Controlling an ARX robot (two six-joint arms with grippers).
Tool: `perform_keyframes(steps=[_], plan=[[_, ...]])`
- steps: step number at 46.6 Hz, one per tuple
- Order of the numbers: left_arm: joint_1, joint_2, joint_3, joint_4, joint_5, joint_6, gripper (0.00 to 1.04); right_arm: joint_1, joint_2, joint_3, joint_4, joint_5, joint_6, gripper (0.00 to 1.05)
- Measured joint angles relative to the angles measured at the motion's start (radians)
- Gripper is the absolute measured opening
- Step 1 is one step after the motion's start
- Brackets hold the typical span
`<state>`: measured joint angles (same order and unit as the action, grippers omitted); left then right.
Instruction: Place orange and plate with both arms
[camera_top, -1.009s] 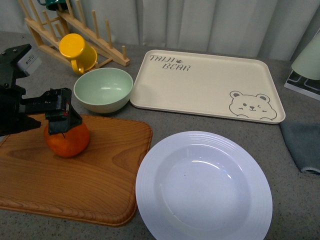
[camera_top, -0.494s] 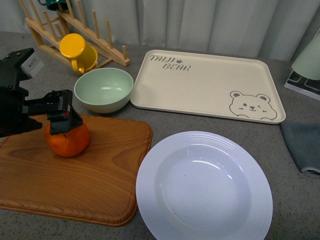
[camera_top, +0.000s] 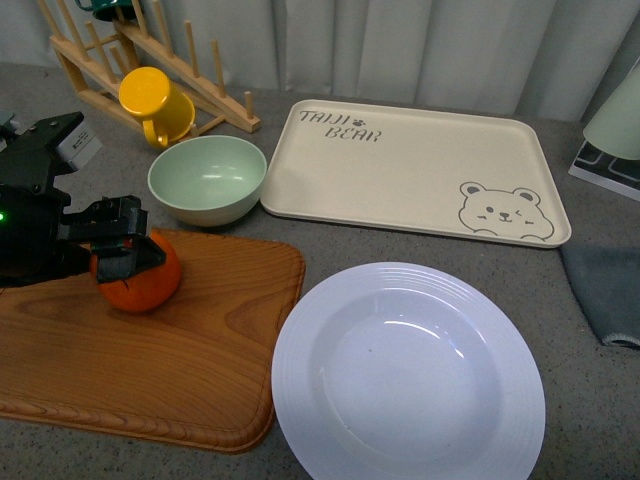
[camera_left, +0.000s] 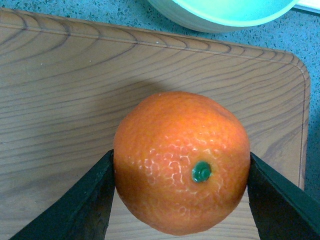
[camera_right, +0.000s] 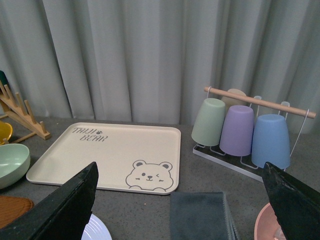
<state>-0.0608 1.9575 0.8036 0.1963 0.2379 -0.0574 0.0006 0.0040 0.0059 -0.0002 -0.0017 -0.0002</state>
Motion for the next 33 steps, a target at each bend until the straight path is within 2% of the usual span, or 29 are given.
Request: perform_keyframes(steps=[14,28,33], plan=[[-0.027,-0.066,0.003,-0.023,-0.002,-0.028,0.66,0.000,0.000,0.000,0.000,0.000,0.000,0.96],[-0.262,-0.164,0.025,-0.035,-0.027,-0.150,0.65,0.000,0.000,0.000,0.000,0.000,0.000,0.96],[-0.319,-0.164,0.019,-0.023,-0.041,-0.190,0.65,0.000,0.000,0.000,0.000,0.000,0.000,0.96]])
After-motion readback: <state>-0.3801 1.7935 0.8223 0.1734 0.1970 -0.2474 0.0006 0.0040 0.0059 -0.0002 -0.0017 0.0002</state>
